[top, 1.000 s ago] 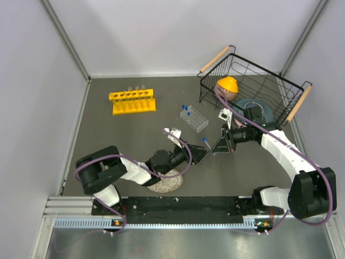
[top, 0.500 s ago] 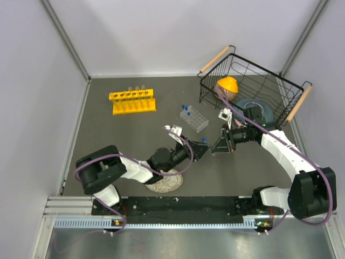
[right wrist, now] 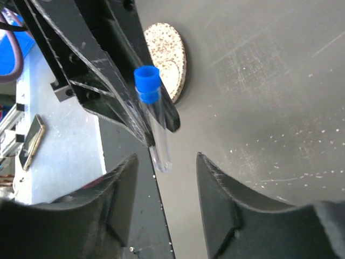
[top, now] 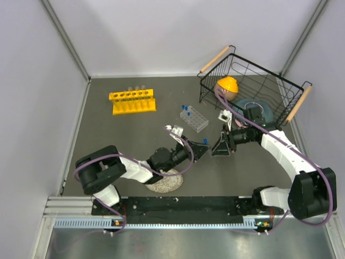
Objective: Organize the chemistry lab equipment
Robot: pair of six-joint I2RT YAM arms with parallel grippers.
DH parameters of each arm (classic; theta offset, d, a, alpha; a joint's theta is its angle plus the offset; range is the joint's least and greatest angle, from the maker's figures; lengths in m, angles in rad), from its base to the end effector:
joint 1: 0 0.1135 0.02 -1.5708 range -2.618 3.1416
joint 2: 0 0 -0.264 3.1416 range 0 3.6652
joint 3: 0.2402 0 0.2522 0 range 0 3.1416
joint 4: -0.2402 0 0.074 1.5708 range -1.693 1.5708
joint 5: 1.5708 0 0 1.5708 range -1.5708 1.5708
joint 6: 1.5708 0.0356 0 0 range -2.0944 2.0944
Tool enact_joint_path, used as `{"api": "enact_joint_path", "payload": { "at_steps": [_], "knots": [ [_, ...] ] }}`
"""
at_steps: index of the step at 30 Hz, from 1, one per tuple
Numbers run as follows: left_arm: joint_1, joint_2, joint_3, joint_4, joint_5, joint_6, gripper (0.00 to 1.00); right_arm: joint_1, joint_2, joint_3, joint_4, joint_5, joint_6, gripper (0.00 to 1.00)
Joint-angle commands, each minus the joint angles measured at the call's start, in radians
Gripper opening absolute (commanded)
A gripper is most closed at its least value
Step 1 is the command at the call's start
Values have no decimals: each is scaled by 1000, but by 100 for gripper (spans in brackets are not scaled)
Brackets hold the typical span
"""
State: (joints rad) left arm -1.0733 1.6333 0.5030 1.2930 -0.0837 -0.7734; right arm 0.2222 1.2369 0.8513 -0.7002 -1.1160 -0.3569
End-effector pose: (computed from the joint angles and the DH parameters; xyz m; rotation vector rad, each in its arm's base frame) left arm 0.1473 -0.2651 0.1987 0.1587 1.5711 -1.4415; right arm 0.2122 0.0807 0.2471 -0.9781 2.0629 1.3676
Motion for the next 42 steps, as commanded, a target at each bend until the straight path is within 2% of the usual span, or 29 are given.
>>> {"api": "enact_joint_path", "payload": {
  "at_steps": [1,4,5,8,11,16,26,29,32,33,36,42],
  "knots": [
    [15,-104,-52,225,47,101,0,6,-69,45,-85,39,-172,59],
    [19,-214,-58,38,108,212,0,5,-109,43,-107,65,-200,74],
    [19,-263,-47,-113,125,242,0,6,-129,40,-108,67,-203,77],
    [19,-306,2,-341,212,338,0,5,-145,43,-105,55,-203,79],
    [18,-302,38,-453,283,382,0,6,-136,55,-108,19,-188,80],
    [16,-276,103,-541,361,402,0,6,-152,81,-116,-34,-168,80],
    [15,-248,158,-561,423,381,0,28,-126,163,-136,-68,-102,81],
    [12,-239,160,-540,436,359,0,68,-116,180,-134,-48,-90,77],
    [10,-233,160,-526,438,349,0,104,-103,187,-139,-31,-82,64],
    [9,-234,158,-525,440,347,0,109,-103,187,-137,-30,-79,56],
    [10,-237,154,-521,437,349,0,112,-99,186,-140,-30,-76,45],
    [10,-245,149,-520,435,349,0,115,-93,173,-140,-4,-82,41]
  ]
}}
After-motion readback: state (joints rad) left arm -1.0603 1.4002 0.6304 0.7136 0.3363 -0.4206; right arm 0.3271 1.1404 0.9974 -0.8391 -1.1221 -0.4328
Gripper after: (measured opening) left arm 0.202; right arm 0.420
